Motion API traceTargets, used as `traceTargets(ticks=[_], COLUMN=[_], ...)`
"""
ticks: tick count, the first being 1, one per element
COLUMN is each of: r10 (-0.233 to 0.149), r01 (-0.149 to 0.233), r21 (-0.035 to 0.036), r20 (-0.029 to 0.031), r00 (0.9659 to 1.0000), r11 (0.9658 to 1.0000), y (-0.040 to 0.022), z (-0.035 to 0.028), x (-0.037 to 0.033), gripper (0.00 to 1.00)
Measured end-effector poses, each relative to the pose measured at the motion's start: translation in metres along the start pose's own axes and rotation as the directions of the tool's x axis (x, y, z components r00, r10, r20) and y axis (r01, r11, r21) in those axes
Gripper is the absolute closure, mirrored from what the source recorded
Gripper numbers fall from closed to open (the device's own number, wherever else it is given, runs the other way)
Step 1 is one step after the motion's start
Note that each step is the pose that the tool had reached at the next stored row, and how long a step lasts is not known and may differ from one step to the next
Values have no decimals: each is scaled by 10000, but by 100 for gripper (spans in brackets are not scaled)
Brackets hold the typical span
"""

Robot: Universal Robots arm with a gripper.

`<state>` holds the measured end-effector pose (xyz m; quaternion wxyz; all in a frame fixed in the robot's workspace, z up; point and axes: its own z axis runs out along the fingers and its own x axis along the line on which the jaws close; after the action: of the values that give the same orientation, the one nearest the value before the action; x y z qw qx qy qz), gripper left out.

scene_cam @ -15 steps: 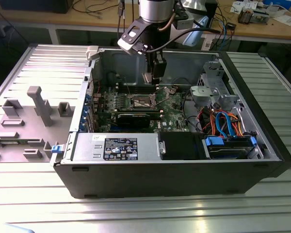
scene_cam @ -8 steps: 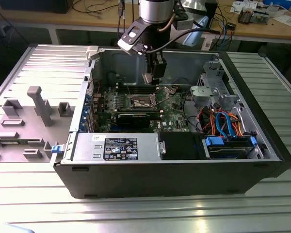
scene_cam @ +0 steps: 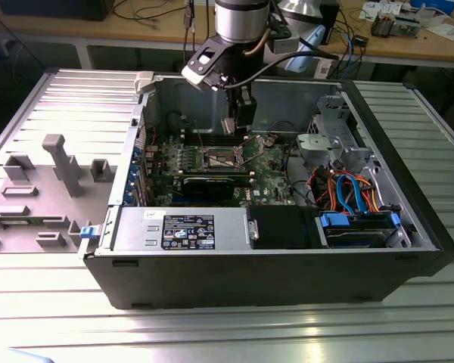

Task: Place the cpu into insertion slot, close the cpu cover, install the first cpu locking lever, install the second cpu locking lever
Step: 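Place the cpu into insertion slot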

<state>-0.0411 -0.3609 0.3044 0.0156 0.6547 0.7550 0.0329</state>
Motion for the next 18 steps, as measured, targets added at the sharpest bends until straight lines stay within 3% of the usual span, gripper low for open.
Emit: traceTargets(ticks=[6,11,18], r10=[599,1159,1189], r01=[-599,-1159,-1189], r21=[-13,-27,-31], r20=[41,81,82], r00=[9982,9932,9929], r11=[9982,9933,9929], y=[-8,-14,-25], z=[49,69,69], x=[6,6,11], gripper=[45,45,45])
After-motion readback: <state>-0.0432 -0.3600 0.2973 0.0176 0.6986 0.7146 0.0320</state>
